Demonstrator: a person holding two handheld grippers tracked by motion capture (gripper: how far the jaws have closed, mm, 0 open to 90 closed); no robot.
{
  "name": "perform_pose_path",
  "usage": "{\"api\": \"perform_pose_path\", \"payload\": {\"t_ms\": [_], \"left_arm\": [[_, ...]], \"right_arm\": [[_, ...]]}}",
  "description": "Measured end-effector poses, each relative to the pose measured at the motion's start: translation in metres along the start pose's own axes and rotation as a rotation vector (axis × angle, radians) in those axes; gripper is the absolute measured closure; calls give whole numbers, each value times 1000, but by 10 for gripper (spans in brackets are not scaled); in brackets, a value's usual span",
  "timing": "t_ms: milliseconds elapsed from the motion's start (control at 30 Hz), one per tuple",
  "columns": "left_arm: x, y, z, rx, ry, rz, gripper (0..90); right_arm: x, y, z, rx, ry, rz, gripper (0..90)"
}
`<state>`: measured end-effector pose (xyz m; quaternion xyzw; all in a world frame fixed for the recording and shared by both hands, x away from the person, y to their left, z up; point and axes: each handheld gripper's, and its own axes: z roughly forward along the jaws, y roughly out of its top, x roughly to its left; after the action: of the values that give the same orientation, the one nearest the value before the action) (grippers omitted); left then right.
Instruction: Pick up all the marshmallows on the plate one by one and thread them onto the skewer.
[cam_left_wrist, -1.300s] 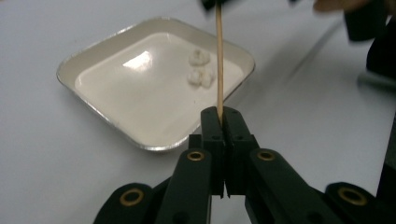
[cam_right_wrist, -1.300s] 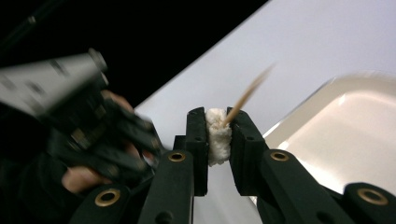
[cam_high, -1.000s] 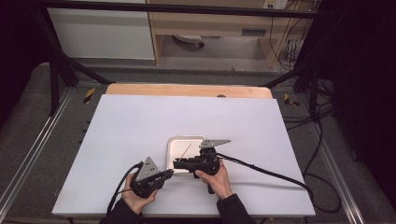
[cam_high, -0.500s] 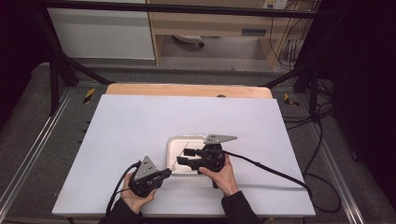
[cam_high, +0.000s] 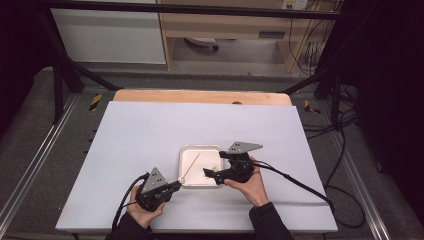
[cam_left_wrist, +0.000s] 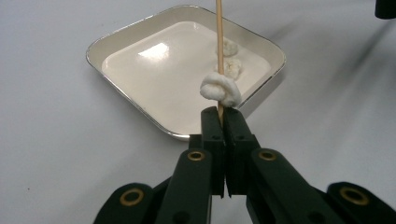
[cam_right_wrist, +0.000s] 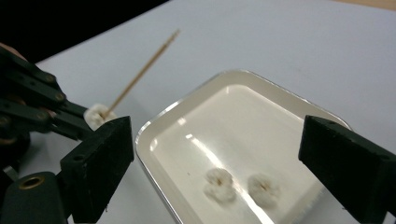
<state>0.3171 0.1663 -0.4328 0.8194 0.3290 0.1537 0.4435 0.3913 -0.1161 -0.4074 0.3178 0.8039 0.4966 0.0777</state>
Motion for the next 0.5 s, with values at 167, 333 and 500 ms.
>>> {"api": "perform_pose_path", "payload": {"t_ms": [167,333,500], "left_arm": [[1,-1,0,6,0,0,883],[1,-1,0,8,-1,0,883],[1,-1,0,7,0,-2,882]], "right_arm": [[-7,-2,2,69,-57,-51,124],[-14,-3,10,110,-82,-82,187],[-19,-7,18,145,-92,-115,296]]}}
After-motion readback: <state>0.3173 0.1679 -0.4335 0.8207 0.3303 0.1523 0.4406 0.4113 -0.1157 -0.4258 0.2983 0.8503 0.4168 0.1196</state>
